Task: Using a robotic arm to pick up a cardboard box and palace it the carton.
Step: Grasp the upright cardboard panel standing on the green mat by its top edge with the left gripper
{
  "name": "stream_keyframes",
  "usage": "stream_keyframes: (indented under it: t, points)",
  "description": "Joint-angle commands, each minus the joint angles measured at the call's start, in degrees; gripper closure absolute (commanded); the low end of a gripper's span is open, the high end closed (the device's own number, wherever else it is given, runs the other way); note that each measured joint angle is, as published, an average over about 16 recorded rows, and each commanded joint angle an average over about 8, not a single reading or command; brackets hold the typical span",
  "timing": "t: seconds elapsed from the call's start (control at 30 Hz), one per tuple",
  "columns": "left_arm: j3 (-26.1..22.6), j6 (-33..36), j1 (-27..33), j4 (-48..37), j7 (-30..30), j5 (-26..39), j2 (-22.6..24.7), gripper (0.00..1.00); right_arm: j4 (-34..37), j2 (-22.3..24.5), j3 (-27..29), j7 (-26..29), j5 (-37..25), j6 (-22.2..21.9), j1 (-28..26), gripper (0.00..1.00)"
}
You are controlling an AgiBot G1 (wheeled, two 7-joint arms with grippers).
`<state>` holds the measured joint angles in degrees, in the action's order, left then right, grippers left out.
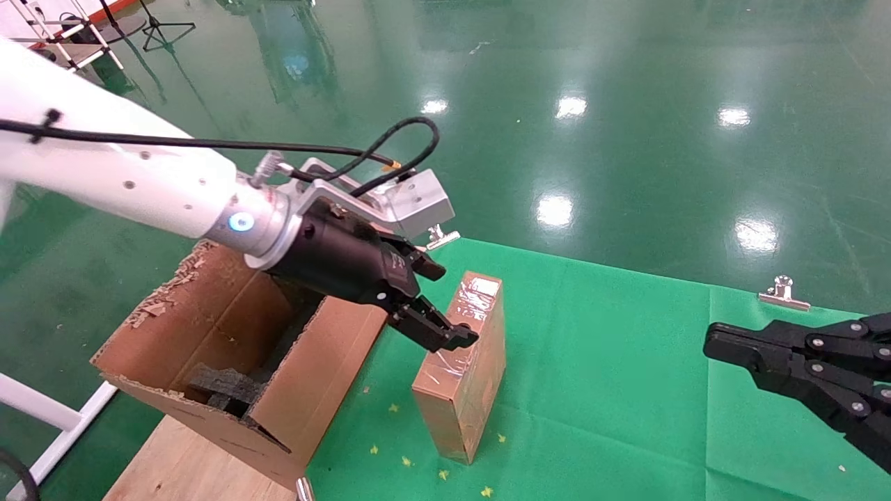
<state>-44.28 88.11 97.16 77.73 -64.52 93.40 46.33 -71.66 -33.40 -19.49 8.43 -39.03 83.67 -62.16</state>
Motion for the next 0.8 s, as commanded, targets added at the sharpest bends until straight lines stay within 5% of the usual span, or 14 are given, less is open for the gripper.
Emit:
stream_keyframes:
  t: [0.03, 0.47, 0.8]
  points:
    - [-1.3, 0.1, 0.7, -0.1, -2.6, 1.2, 0.7, 0.00, 0.0, 0.0, 0.0, 0.0, 0.0, 0.0, 0.0, 1.00]
    - [-9.7, 0.2, 4.3, -0.2, -22.8, 9.7, 7.4, 0.00, 0.0, 0.0, 0.0, 0.0, 0.0, 0.0, 0.0, 1.00]
    - [-13.8, -2.3, 4.1, 0.1, -30.1, 15.2, 10.1, 0.00, 0.0, 0.0, 0.0, 0.0, 0.0, 0.0, 0.0, 1.00]
